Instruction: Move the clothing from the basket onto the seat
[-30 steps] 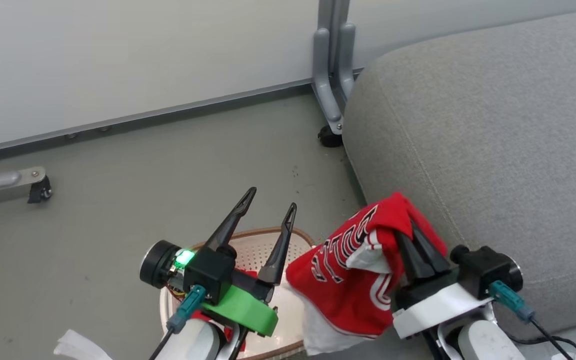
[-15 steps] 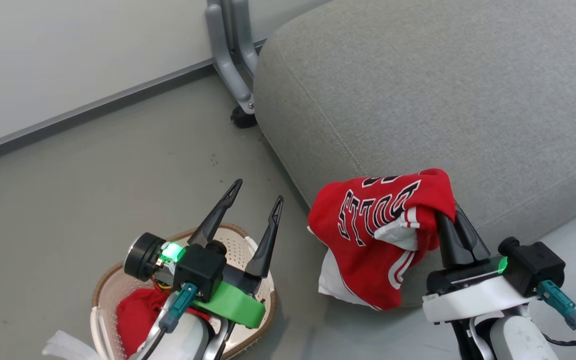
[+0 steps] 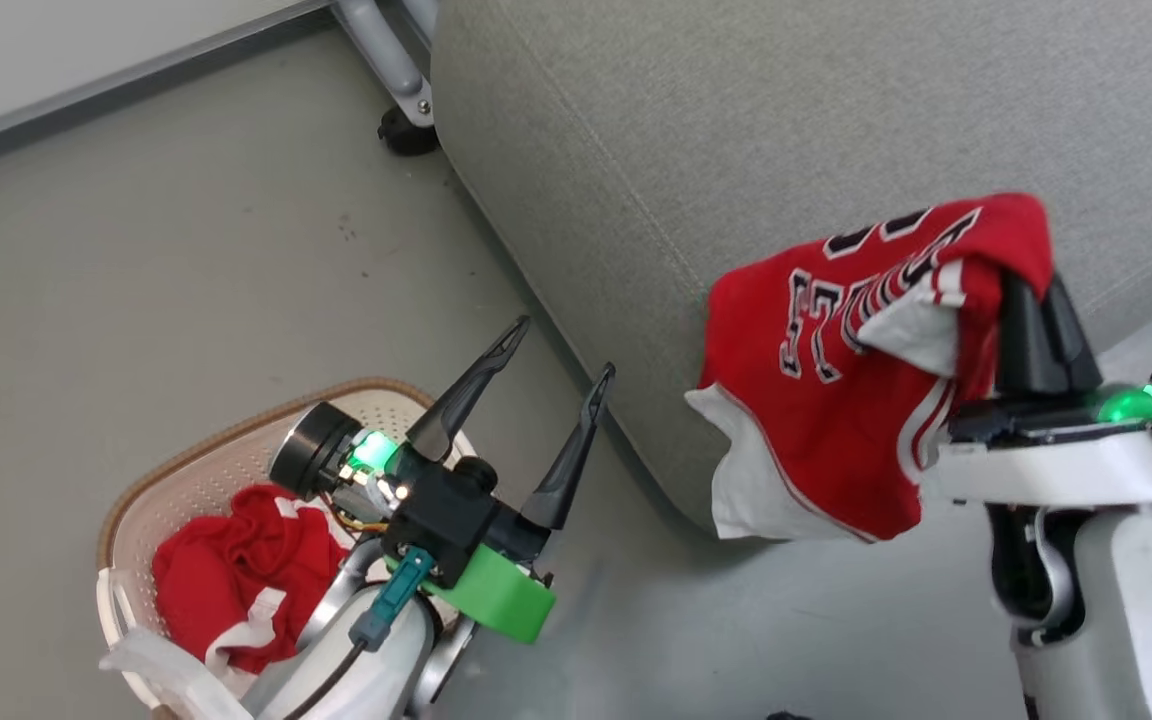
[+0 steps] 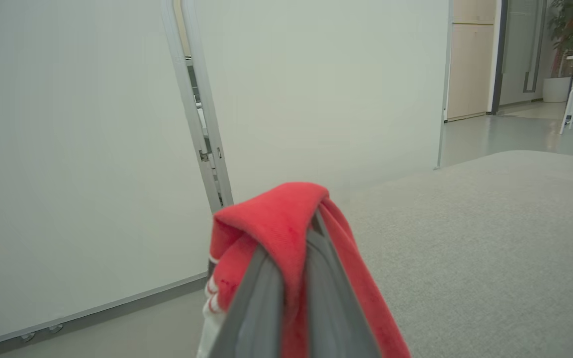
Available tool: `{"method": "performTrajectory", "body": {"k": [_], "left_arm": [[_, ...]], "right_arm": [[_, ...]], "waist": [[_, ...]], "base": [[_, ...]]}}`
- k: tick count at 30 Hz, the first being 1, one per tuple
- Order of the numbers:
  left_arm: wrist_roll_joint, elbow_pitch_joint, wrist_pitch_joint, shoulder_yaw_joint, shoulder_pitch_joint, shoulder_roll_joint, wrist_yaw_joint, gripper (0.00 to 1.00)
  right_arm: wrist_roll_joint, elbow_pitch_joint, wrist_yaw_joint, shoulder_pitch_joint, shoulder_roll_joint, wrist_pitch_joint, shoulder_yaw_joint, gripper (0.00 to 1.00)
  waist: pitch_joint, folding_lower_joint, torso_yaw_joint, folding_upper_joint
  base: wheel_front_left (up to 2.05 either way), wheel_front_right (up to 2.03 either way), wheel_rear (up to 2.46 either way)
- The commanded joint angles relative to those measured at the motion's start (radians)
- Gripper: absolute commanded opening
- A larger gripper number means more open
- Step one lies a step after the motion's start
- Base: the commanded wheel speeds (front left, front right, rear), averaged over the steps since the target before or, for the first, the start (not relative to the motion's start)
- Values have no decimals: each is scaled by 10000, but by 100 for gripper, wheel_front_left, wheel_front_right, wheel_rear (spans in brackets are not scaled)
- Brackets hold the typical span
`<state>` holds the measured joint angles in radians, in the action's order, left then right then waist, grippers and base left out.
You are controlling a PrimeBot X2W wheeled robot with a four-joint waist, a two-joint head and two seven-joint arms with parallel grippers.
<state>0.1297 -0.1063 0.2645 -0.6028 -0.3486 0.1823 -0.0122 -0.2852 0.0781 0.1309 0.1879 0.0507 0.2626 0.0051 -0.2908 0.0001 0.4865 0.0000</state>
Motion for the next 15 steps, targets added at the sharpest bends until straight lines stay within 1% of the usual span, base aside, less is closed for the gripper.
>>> {"method": "performTrajectory", "body": {"k": [1,2,6,9,11,14,15], "left_arm": [[-64,39,-3,-44,-282,96,-100,100],[-193,118,-3,-187,-483,56,-208,100],[-374,156,-4,-403,-939,-76,-379,100],[-483,209,-4,-537,-1258,-223,-421,100],[-529,243,-6,-595,-1455,-278,-455,100],[-571,257,-5,-681,-1684,-309,-518,100],[-606,263,-5,-704,-1763,-315,-535,100]], "right_arm": [[178,122,-3,601,0,34,-222,0],[309,104,-3,1379,193,34,-659,0],[-25,-127,-3,3242,955,34,-1578,0],[-294,-529,-3,4652,1823,34,-2282,0],[-381,-894,-3,5453,2436,32,-2613,0],[-496,-1509,-3,6475,3189,32,-3008,0],[-508,-1710,-3,6673,3345,32,-3123,0]], "waist": [[-945,-1,-605,0],[-1427,-1,-910,0],[-2482,-1,-1539,0],[-3259,-1,-2007,0],[-3692,-1,-2289,0],[-4192,-1,-2650,0],[-4301,-1,-2742,0]], "base": [[0,0,0],[0,0,0],[0,0,0],[0,0,0],[0,0,0],[0,0,0],[0,0,0]]}}
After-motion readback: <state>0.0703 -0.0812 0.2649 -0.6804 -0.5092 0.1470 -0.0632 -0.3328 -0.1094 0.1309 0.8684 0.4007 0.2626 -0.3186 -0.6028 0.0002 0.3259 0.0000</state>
